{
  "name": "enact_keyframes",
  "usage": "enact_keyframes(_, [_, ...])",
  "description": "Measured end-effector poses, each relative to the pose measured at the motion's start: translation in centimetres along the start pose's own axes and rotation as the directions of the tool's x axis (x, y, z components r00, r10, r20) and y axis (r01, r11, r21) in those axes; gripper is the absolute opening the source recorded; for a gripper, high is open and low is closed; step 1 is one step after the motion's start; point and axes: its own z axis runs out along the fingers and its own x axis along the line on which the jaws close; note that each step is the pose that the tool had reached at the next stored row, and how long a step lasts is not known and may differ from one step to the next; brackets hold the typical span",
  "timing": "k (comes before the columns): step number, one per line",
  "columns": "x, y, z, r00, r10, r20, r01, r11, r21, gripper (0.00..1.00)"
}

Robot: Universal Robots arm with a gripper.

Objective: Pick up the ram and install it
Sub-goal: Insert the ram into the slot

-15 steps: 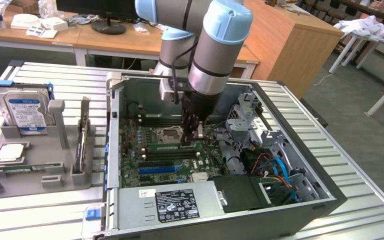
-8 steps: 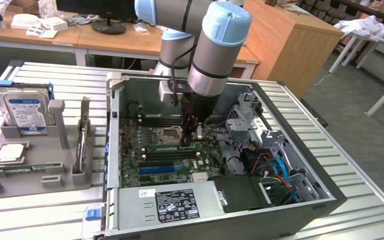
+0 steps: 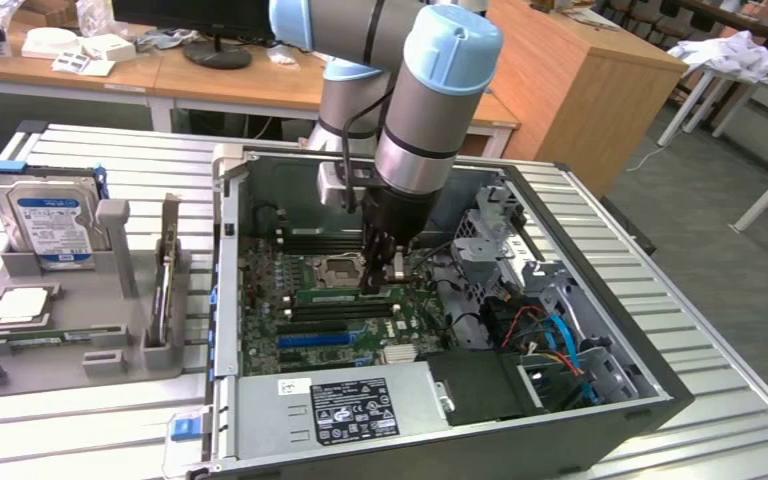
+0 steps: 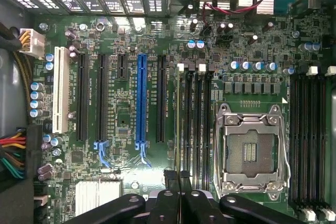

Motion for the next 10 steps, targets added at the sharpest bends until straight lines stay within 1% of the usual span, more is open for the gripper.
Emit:
enact_keyframes(7, [0.0,0.0,0.02,1.0,0.004,0.0002,-0.004,1.0,0.0002,0.11])
enact_keyframes(10, [0.0,0.01,0.21,1.0,0.004,0.0003,-0.004,1.0,0.0008,0.11])
